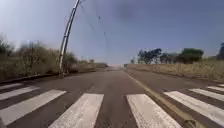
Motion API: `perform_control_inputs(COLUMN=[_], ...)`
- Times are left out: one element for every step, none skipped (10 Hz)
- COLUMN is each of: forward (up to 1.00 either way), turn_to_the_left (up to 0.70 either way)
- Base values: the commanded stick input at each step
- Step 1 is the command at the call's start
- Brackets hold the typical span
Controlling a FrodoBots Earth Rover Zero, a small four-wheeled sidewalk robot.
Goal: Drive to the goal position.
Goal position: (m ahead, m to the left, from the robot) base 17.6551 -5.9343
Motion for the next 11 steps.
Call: perform_control_inputs(forward=[1.0,1.0,1.0,1.0,1.0,1.0,1.0,1.0,1.0,1.0,1.0], turn_to_the_left=[0.0,0.0,0.0,0.0,0.0,0.0,0.0,0.0,0.0,0.0,0.0])
